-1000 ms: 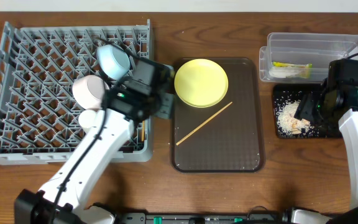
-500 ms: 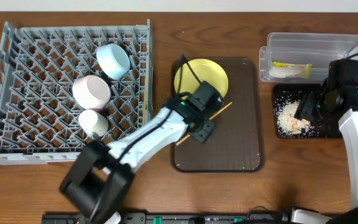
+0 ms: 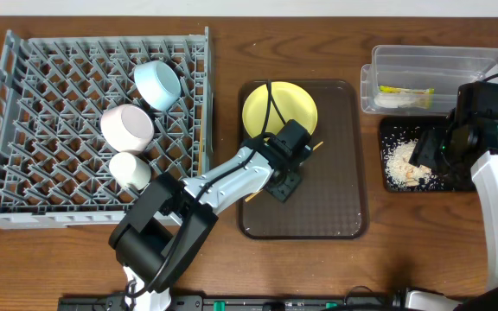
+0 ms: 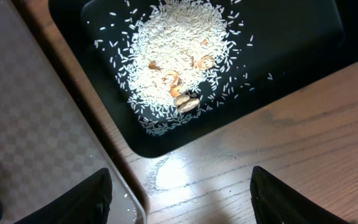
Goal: Sort waste into correct bins and load items into the dishwasher rack
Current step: 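Move the left gripper to the remaining chopstick on the tray and grasp it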
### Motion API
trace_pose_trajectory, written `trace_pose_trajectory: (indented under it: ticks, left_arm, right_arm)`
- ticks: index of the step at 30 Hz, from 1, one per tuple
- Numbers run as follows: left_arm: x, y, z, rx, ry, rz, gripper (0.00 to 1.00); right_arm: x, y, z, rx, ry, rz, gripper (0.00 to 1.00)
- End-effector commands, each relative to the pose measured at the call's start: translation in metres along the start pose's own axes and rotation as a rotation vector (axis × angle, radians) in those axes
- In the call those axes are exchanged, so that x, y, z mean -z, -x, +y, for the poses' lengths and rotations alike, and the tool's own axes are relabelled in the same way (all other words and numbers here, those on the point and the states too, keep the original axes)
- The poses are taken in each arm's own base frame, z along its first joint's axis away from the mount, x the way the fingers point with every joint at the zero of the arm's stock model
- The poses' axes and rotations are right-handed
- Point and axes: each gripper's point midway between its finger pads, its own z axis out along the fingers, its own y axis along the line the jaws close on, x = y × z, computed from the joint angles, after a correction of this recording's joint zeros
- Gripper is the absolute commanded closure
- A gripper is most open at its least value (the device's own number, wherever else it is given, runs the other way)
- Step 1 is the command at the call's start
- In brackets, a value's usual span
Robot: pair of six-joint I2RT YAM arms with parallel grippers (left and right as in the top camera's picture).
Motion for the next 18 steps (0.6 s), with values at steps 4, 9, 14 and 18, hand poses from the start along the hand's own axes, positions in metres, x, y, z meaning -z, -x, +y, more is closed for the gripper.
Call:
trace_pose_trajectory:
  ticks: [4, 9, 14, 18]
  left_arm:
    - [-0.01, -0.012, -0.003, -0.001, -0.016, 0.05, 0.6]
    - [-0.01, -0.016, -0.012, -0.009, -0.05, 0.066, 0.68]
    - [-0.01, -0.019, -0.021, -0.032, -0.054, 0.077, 0.81]
    - [-0.01, -0.02, -0.03, -0.055, -0.059, 0.08, 0.89]
  right_arm:
    - [0.005, 0.001, -0.002, 0.002, 0.004, -0.018, 0.31]
    - [0.005, 0.001, -0.002, 0.002, 0.003, -0.017, 0.31]
    - [0.005, 0.001, -0.002, 0.002, 0.004, -0.018, 0.31]
    - [0.005, 0.001, -0.003, 0.002, 0.003, -0.017, 0.31]
